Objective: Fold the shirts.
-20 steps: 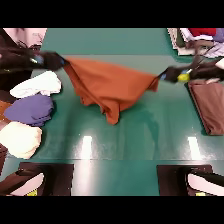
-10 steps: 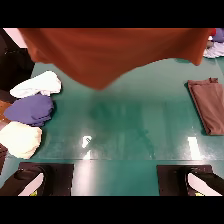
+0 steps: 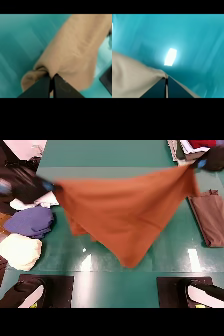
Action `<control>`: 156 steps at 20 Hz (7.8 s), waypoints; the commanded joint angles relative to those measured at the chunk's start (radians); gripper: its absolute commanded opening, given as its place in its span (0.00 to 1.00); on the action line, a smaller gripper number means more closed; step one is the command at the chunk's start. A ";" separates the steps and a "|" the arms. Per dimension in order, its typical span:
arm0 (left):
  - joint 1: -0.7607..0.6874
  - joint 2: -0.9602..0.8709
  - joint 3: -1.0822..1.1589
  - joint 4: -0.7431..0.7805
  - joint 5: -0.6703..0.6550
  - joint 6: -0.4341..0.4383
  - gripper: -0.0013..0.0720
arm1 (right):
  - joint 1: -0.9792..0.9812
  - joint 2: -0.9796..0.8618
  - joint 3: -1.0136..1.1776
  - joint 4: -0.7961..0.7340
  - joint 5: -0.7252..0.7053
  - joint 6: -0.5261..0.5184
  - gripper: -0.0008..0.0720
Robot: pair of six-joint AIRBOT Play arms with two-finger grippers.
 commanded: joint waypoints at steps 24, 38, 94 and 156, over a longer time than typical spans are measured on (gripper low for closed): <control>-0.008 -0.269 -0.228 0.102 0.261 0.007 0.69 | 0.063 -0.035 -0.416 -0.070 -0.105 -0.029 0.03; -0.008 -0.689 -0.227 -0.320 0.385 0.133 0.06 | 0.063 -0.035 -0.416 -0.070 -0.129 -0.028 0.03; 0.066 -0.622 0.139 0.207 0.408 -0.054 0.60 | -0.093 -0.494 0.052 0.049 -0.303 -0.053 0.50; 0.228 0.075 0.652 0.064 0.277 -0.020 0.05 | -0.388 0.475 0.066 0.042 -0.284 -0.074 0.03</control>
